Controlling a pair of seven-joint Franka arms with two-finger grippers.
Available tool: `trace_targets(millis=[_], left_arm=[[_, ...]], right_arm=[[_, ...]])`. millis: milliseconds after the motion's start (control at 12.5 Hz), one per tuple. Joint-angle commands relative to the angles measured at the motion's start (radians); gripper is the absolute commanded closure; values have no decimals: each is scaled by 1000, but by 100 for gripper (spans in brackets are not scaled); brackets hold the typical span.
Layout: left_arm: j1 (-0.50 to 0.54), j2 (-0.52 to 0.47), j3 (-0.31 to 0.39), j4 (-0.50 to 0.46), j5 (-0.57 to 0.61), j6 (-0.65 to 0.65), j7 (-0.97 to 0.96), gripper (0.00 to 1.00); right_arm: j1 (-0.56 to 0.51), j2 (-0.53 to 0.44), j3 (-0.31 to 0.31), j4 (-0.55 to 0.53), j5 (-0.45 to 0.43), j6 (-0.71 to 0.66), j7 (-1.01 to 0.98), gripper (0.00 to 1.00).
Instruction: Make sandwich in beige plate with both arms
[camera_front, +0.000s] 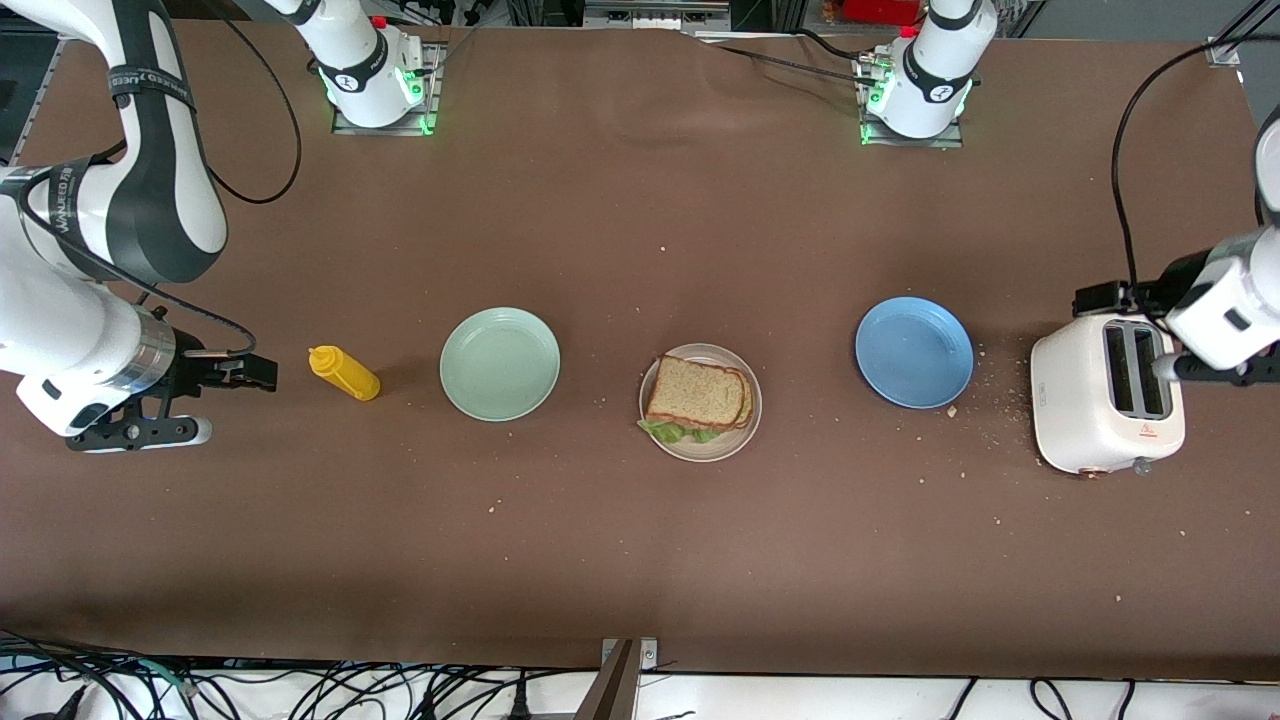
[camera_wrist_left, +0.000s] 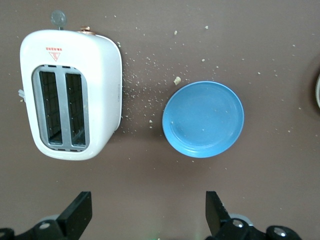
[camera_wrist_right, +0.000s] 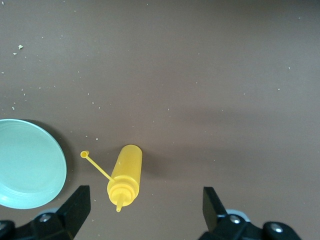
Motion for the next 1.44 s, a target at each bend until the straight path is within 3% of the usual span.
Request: trace_targets(millis=[0,240,559,879,1039,1359], left_arm=[[79,-119,-123,-121,45,43,-21,0],[79,-171,-135,-121,76,35,-15,0],[123,-198,-215,-121,157,29,-14,0],[130,-193,-215,-114,136,55,-24,0],[145,-192,-207,-105,40,60,-62,0],[146,-195,-207,-105,30,81,-61,0]], right_arm=[[-1,-9,5,-13,-9,8,5,1],[-1,-9,5,-13,-9,8,5,1],[-1,-9,5,-13,-9,8,5,1],[-1,-9,5,-13,-9,10,5,1],[-1,-9,5,-13,-9,10,5,1],[-1,-9,5,-13,-9,10,5,1]])
